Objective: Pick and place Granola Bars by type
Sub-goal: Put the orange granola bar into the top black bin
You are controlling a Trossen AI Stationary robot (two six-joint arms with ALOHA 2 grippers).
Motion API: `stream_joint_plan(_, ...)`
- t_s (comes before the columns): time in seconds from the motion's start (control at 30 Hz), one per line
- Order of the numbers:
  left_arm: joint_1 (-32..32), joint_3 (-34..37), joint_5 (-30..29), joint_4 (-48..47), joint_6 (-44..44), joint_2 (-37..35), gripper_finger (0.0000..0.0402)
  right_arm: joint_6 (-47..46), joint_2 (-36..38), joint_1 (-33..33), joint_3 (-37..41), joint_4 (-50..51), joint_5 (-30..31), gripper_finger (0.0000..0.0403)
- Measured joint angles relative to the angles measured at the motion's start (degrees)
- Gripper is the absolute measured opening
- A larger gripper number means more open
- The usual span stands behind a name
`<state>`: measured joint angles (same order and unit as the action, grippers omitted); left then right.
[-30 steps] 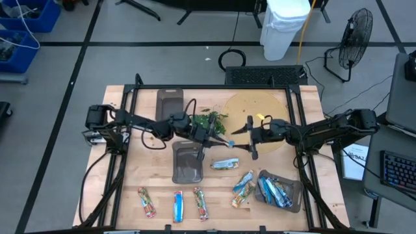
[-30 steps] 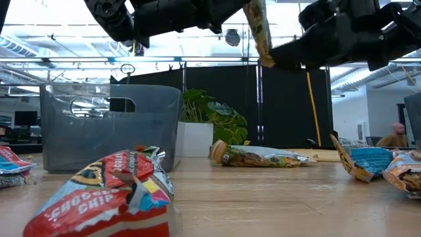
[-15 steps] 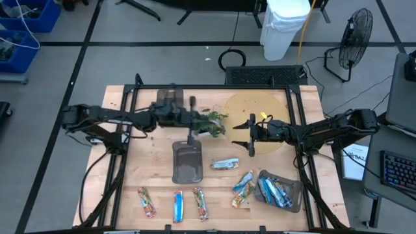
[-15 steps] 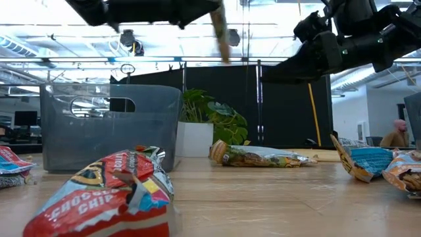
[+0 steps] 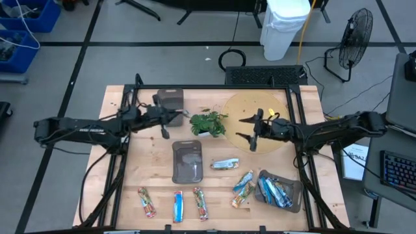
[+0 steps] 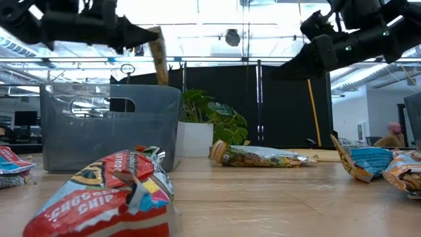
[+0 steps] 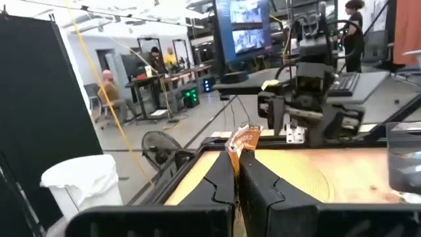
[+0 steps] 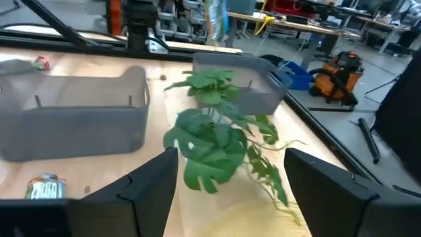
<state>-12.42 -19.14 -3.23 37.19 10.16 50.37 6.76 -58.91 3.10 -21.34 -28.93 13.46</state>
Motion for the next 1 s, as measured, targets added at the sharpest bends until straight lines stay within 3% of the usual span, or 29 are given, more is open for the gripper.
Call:
stream_joint_plan(0.23, -1.4, 4.4, 0.1, 0.1, -1.3, -6.7, 0.0007, -0.5, 9.2, 2.2, 6.2, -1.1, -0.2, 0.0243)
stream_joint_plan(0.5, -1.8, 4.5, -0.5, -0.6, -1.2, -7.5, 0.0007, -3.3, 20.0, 5.0, 17.1, -9.2, -0.2, 0.0224)
stream_joint_plan(0.67, -3.5, 4.5, -5.2, -3.4, -4.3, -7.5, 0.0009, -5.7, 24.3, 5.4, 19.6, -9.9, -0.2, 0.0222)
stream_joint_plan(1.0, -7.7, 4.5, -15.8, -9.7, -12.7, -7.4, 0.0006, -6.1, 25.0, 5.4, 20.0, -6.9, -0.2, 0.0217)
